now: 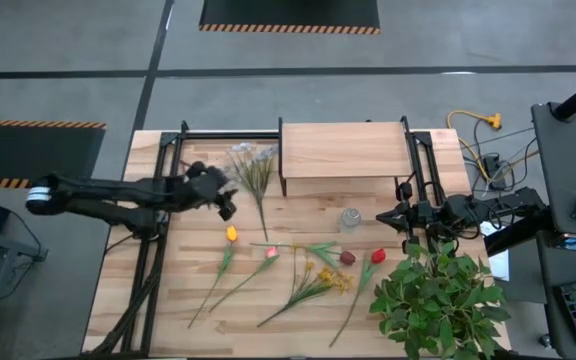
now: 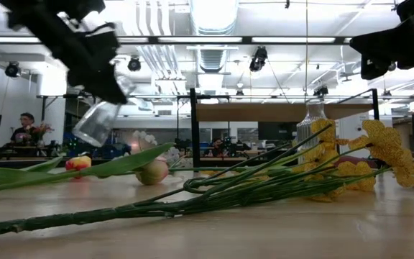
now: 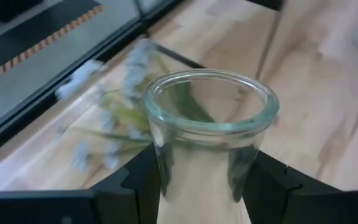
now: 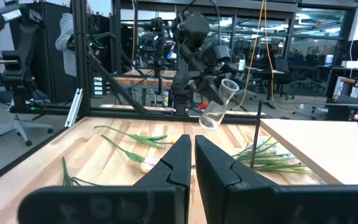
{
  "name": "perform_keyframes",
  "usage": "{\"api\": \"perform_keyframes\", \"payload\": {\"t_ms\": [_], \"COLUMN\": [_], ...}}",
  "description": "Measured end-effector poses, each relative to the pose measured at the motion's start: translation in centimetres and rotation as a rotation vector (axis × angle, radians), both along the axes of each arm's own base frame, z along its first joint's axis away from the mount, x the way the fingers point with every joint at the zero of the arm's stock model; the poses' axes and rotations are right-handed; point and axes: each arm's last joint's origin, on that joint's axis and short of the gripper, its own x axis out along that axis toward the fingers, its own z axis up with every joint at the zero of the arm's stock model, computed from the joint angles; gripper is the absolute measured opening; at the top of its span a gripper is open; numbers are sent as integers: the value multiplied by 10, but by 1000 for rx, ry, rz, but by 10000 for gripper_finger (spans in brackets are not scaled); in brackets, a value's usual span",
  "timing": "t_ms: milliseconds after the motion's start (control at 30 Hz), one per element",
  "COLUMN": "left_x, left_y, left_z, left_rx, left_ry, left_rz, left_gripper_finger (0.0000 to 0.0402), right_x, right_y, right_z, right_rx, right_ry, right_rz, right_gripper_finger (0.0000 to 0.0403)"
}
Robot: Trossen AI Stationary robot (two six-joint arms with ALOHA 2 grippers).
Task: Pick and place flowers into a vace then onto a shelf
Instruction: Prepare the left transparent vase
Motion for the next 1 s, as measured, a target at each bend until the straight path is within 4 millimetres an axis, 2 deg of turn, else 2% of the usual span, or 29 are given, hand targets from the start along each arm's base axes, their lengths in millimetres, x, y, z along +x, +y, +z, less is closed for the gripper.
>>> {"api": "perform_keyframes", "payload": {"t_ms": [200, 500, 1000], "left_x": [-18, -21, -17], "left_y": [-8, -9, -9], "left_z": [-14, -48, -57], "left_rx": [29, 0, 50], "left_ry": [-113, -89, 7], "left_rz": [32, 50, 13], "left_gripper_finger": [156, 156, 156], "right_x": [0, 0, 0], "right_y": [0, 0, 0], "right_z": [0, 0, 0], "right_rx": [-4, -3, -5], "right_ry": [0, 0, 0], "right_rz": [0, -1, -1], "right_gripper_finger": [13, 13, 13]}}
